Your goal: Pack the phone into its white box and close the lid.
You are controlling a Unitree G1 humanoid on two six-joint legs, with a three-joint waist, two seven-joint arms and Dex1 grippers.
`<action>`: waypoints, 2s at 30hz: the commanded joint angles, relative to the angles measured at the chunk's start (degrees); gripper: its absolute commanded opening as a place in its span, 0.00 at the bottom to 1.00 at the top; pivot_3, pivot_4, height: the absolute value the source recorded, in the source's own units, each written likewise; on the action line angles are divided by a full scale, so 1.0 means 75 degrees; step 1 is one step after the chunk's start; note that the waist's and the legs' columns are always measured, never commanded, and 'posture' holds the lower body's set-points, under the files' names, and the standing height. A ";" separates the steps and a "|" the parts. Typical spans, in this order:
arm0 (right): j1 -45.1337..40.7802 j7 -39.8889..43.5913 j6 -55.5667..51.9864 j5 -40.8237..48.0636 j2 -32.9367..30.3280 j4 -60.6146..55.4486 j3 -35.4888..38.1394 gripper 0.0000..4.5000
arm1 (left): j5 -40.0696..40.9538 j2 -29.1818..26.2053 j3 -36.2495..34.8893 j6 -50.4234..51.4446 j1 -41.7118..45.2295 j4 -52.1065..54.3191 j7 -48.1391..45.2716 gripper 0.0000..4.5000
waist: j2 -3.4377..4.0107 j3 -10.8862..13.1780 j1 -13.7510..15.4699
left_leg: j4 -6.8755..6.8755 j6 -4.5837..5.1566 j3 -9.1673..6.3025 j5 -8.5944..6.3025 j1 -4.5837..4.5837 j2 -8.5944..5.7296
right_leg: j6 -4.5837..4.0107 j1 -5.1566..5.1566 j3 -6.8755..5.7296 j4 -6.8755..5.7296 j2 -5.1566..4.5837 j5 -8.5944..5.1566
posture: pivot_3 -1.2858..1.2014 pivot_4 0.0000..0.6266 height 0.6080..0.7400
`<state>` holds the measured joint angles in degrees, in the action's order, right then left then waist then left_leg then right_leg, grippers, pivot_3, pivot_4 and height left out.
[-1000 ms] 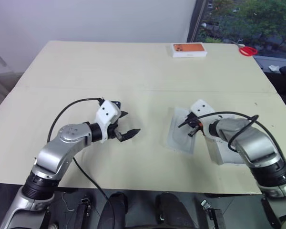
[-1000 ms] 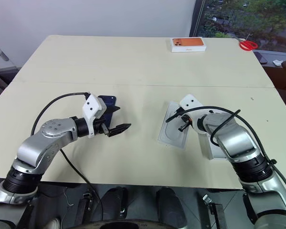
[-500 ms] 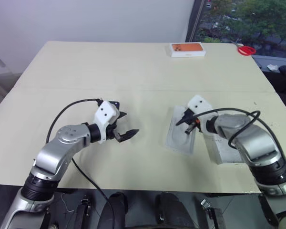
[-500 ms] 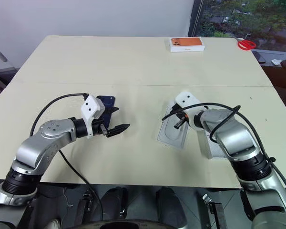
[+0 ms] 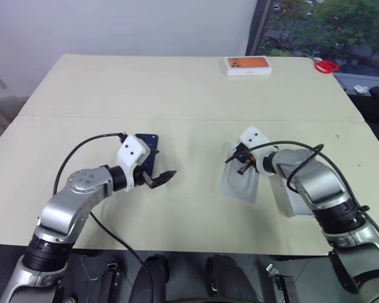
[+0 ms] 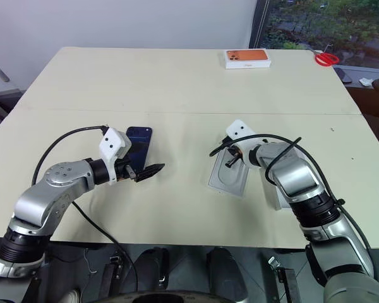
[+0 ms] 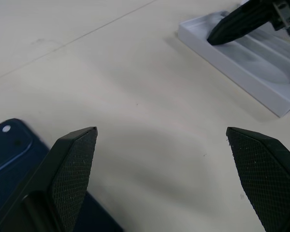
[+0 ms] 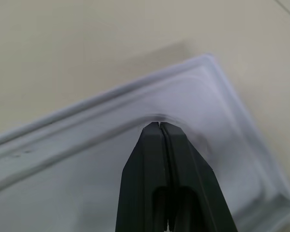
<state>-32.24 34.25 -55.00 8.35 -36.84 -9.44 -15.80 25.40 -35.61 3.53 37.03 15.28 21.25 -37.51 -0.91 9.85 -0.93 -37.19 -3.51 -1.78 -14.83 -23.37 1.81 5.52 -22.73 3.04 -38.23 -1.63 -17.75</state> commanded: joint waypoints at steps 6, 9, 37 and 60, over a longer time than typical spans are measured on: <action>0.0186 0.0437 -0.0013 0.0152 -0.0086 -0.0975 -0.0031 0.01 | 0.0036 -0.0053 -0.0340 0.0039 -0.0217 0.0388 0.0090 1.00 | 0.0000 0.0000 0.0000 | 0.0000 0.0000 0.0000 0.0000 0.0000 0.0000 | 0.0000 0.0000 0.0000 0.0000 0.0000 0.0000 | 0.52 0.24 1.00; 0.0109 0.0342 0.0071 -0.0047 -0.0287 -0.0968 0.0126 0.01 | 0.0057 -0.0126 -0.0527 0.0132 -0.0316 0.0403 0.0143 1.00 | 0.0000 0.0000 0.0001 | -0.0001 0.0000 0.0000 0.0000 0.0000 0.0000 | 0.0000 0.0001 0.0000 0.0000 -0.0001 0.0000 | 0.52 0.24 1.00; -0.1469 -0.0549 0.1063 -0.0884 0.3802 0.1297 -0.2101 0.01 | 0.1573 0.1033 -0.3561 0.7090 0.2343 -0.2746 0.3235 1.00 | -0.0008 -0.0003 -0.0203 | 0.0000 -0.0013 -0.0011 0.0007 -0.0002 -0.0002 | 0.0003 -0.0029 -0.0002 -0.0045 -0.0007 0.0000 | 0.52 0.24 1.00; -0.1584 -0.0440 0.2012 -0.1381 0.4455 0.2393 -0.1870 0.01 | 0.3423 0.2193 -0.4453 0.7397 0.2448 -0.3022 0.3957 1.00 | -0.0005 -0.0012 -0.0002 | -0.0001 -0.0020 -0.0019 0.0009 0.0002 -0.0013 | 0.0003 -0.0022 -0.0004 -0.0041 -0.0035 0.0001 | 0.52 0.24 1.00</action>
<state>-43.77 30.75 -40.85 -1.67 -3.64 10.10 -30.81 48.76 -19.98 -30.21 90.90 33.77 -0.20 -8.83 -0.95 9.76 -0.94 -37.21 -3.66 -1.91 -14.76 -23.36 1.72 5.54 -22.90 3.01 -38.53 -1.89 -17.75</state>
